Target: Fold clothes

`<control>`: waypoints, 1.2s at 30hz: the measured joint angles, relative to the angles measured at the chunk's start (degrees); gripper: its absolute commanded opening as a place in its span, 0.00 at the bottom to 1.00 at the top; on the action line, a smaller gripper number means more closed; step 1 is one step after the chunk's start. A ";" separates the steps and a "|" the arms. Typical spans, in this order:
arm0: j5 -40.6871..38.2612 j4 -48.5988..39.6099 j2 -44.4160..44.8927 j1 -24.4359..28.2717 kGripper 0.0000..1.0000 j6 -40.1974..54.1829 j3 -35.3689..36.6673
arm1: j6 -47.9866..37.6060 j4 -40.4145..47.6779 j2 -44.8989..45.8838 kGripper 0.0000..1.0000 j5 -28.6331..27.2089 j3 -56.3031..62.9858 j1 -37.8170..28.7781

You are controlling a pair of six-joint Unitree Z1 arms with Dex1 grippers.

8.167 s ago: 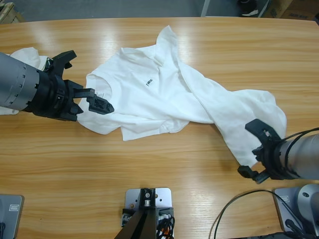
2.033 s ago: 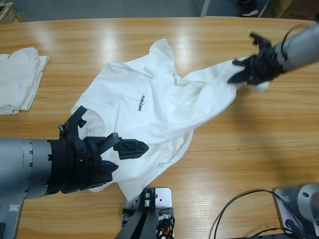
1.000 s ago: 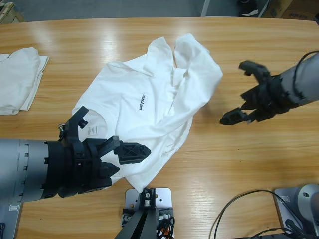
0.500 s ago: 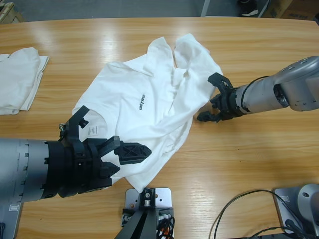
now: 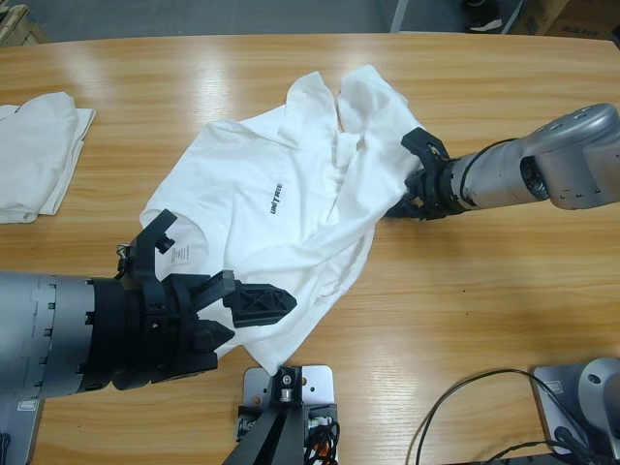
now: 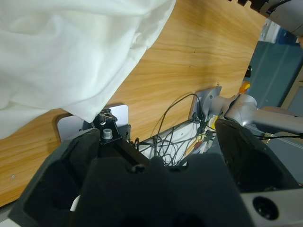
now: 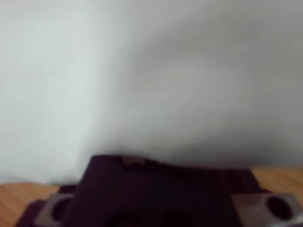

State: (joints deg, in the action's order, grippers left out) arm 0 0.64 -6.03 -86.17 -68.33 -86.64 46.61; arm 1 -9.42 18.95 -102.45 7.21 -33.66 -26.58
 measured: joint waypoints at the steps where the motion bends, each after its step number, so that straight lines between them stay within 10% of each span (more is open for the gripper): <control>1: -0.01 0.00 0.00 0.00 0.95 0.03 0.00 | 0.09 0.04 0.00 0.00 0.00 -0.02 0.00; 16: -0.06 0.00 0.00 0.00 0.95 0.15 0.00 | -0.37 1.59 -2.38 0.00 -0.11 -0.91 0.00; 27: -0.06 0.20 0.00 0.00 0.95 0.19 0.00 | -0.82 -34.93 12.25 0.00 -12.02 -12.65 0.87; 36: -0.06 0.89 0.00 0.00 0.95 0.58 0.00 | 3.22 -52.09 18.41 0.00 -17.92 -16.62 19.65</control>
State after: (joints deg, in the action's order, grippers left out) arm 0 0.58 -5.14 -86.17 -68.33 -86.06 46.60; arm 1 -6.20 -33.14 -84.04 -10.71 -50.28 -6.93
